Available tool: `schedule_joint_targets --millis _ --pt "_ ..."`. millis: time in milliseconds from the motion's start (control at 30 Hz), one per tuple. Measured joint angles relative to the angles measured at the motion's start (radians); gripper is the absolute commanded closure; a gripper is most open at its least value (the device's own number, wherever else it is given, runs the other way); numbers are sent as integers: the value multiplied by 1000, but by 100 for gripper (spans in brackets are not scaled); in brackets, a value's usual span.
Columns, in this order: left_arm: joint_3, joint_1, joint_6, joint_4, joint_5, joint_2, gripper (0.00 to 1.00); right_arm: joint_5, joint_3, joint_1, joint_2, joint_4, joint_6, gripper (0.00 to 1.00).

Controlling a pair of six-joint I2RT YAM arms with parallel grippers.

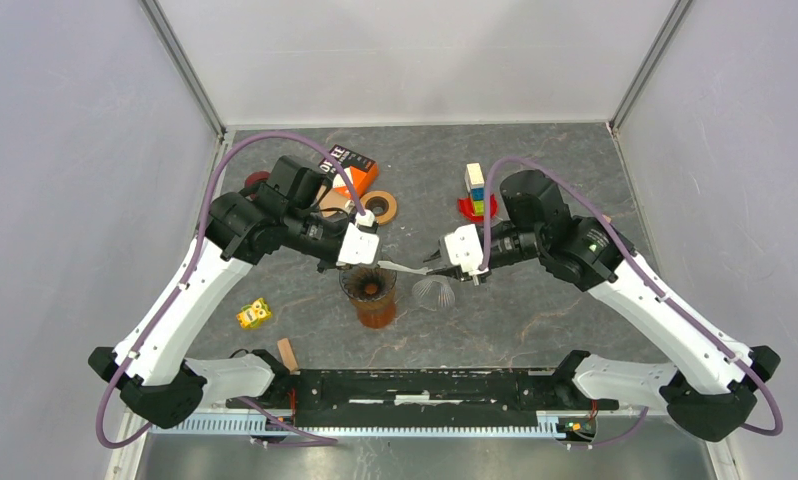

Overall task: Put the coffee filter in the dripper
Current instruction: Place the coffee filter in the coffee dripper.

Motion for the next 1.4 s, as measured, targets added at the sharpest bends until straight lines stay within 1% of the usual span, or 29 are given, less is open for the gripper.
schedule_joint_targets --millis 167,367,900,1400 --pt "0 0 3 0 0 2 98 -42 -16 0 18 -24 -17 72" --pt "0 0 3 7 -3 5 98 -54 -34 0 20 -37 -27 73" --pt "-15 0 -2 34 -32 6 98 -46 -36 0 7 -33 -27 71" --pt "-22 0 -25 42 -51 10 98 -43 -39 0 7 -29 -26 70"
